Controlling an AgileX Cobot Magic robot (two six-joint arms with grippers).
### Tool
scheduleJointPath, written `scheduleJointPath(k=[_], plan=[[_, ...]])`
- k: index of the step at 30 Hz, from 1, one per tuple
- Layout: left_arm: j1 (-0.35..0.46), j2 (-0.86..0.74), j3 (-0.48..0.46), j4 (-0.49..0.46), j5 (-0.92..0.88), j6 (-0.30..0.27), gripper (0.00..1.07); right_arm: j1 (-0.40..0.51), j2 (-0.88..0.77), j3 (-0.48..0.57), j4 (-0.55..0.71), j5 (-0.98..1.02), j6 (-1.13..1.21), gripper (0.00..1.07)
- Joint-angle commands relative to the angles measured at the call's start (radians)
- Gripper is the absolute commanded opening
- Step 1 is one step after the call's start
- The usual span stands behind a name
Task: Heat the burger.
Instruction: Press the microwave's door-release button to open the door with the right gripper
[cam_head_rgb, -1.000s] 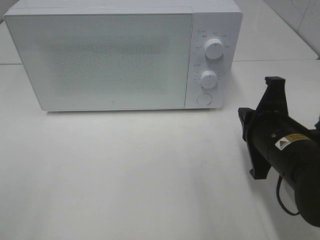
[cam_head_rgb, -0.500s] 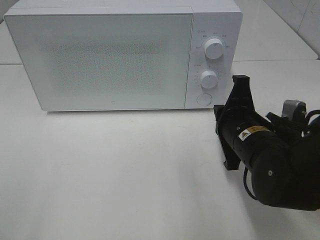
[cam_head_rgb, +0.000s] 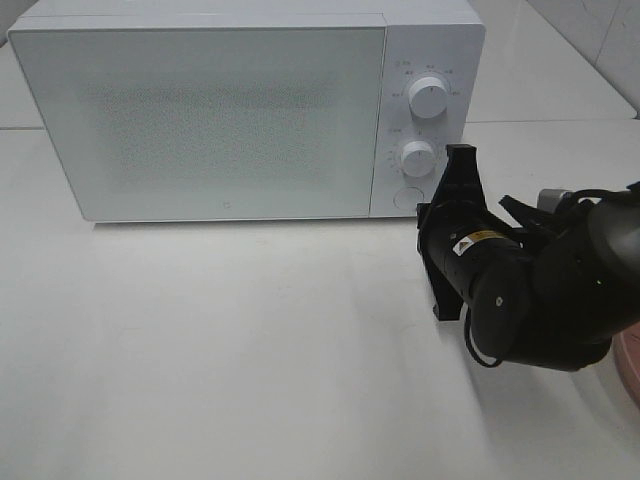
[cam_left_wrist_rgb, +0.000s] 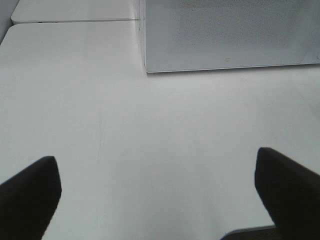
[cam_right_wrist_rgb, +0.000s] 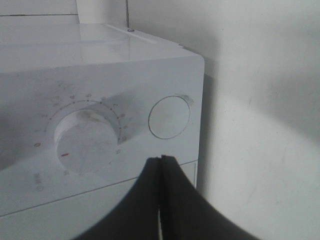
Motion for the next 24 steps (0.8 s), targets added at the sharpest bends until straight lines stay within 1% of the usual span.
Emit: scheduleJointPath(k=[1,5,8,9,15,19,24], plan=[[0.000,-0.021,0.000,-0.008,-0.012,-0.004,0.98,-0.032,0.025,-0.033,-0.056,0.010,-0.006,0.00],[0.000,-0.021,0.000,-0.008,-0.012,-0.004,0.98,-0.064,0.055,-0.072,-0.072,0.048,-0.007,0.00],[0.000,-0.021,0.000,-0.008,-0.012,-0.004,0.98,-0.073,0.061,-0.080,-0.080,0.051,-0.007,0.00],[0.000,-0.021,0.000,-0.008,-0.012,-0.004,0.98,-0.082,0.079,-0.096,-0.103,0.055,-0.008,0.00],[0.000,-0.021,0.000,-0.008,-0.012,-0.004,0.98,-0.083,0.117,-0.139,-0.100,0.060,-0.005,0.00],[0.000,-0.021,0.000,-0.008,-0.012,-0.004,0.98,-0.105,0.138,-0.164,-0.102,0.061,-0.016,0.00],[0.000,-0.018,0.000,-0.009,-0.012,-0.004,0.98,-0.110,0.154,-0.189,-0.108,0.079,-0.030,0.00]])
